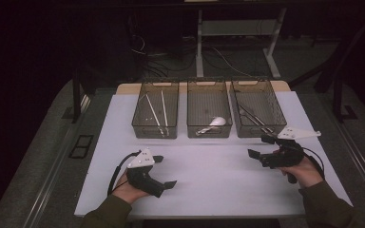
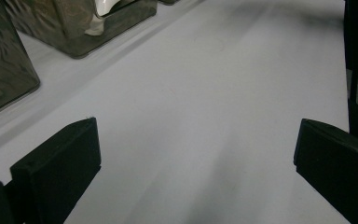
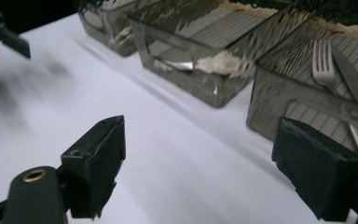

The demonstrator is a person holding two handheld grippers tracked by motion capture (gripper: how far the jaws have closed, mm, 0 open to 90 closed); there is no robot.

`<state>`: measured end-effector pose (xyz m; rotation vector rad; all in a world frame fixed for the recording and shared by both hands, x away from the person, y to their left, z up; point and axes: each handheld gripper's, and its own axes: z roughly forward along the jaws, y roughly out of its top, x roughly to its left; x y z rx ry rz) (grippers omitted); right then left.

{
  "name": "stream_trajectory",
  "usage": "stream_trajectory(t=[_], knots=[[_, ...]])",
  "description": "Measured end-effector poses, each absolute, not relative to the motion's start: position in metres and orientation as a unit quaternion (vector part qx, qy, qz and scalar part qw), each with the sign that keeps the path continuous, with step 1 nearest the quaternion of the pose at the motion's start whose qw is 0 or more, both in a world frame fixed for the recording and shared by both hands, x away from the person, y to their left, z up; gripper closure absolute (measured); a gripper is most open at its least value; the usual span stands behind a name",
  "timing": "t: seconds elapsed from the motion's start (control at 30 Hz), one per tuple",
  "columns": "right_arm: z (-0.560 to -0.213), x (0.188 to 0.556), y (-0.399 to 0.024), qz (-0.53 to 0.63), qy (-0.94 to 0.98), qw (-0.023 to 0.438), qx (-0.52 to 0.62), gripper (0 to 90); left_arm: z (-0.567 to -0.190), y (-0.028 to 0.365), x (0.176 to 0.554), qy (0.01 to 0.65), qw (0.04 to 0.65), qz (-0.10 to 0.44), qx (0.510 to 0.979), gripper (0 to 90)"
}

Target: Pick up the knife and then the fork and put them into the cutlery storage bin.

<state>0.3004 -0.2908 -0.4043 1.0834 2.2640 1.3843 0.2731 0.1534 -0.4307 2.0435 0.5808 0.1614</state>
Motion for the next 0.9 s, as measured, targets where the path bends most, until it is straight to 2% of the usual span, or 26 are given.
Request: stream_trajectory(t=[0.4,0.7,0.9], knots=[[-0.423,0.276,-0.296,0.46,0.791,0.139,0.378,14.3,-0.431,0.153,0.273,0.239,0.482,0.067,0.84,0.0],[-0.43,0.264,-0.3,0.466,0.791,0.115,0.378,14.3,-0.431,0.153,0.272,0.239,0.482,0.067,0.84,0.0],[-0.43,0.26,-0.3,0.468,0.791,0.119,0.375,14.3,-0.431,0.152,0.273,0.239,0.48,0.066,0.841,0.0]])
